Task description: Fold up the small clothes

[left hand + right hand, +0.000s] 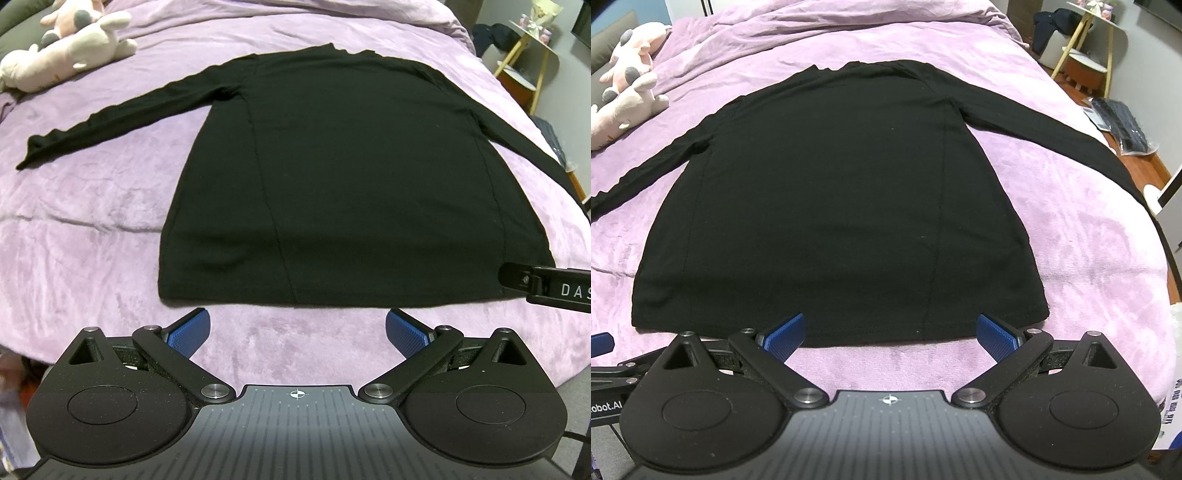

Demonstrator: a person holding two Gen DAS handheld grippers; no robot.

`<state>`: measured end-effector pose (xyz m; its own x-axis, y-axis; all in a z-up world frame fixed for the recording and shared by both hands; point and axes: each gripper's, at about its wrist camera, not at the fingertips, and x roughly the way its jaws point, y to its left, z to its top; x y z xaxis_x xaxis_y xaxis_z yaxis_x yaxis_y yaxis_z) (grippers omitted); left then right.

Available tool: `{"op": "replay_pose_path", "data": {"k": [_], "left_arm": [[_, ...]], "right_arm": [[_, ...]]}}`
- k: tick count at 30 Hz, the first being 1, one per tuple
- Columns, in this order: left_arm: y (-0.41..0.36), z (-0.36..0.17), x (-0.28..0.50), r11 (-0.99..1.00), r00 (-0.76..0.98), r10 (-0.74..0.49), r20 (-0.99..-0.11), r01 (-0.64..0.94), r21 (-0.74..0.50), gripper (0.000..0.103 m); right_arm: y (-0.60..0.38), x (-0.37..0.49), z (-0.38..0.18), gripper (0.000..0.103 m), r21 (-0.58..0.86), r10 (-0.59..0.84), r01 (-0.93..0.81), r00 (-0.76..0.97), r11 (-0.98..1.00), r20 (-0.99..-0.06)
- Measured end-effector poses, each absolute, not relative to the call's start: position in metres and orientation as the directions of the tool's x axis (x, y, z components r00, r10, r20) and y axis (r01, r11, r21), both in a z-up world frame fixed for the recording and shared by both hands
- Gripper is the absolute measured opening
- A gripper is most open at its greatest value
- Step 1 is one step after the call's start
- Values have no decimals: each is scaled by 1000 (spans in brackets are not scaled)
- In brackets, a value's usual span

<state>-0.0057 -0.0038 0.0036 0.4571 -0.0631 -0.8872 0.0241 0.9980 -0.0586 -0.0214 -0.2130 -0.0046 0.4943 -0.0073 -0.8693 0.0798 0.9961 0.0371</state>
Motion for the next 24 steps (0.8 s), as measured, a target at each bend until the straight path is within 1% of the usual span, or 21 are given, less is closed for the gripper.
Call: {"op": "replay_pose_path", "data": {"k": [14,17,21,24], "left_arm": [[-8,2,-4,998,450,-62,-891,28,-56,103],[-8,1,-2,998,449,-65,-891,27,-60,103],[-8,-1,1,996,449,-84,-889,28,-79,103],[-8,-3,6,995,457,-100,-884,28,-98,103]], "right_arm": [[-218,-21,-8,99,64,21,69,498,996,-867],[-221,-22,-9,99,90,47,58,512,994,-857],[-232,-23,-9,99,207,156,26,565,978,-810],[-256,-23,-16,99,350,263,11,637,937,-724]]}}
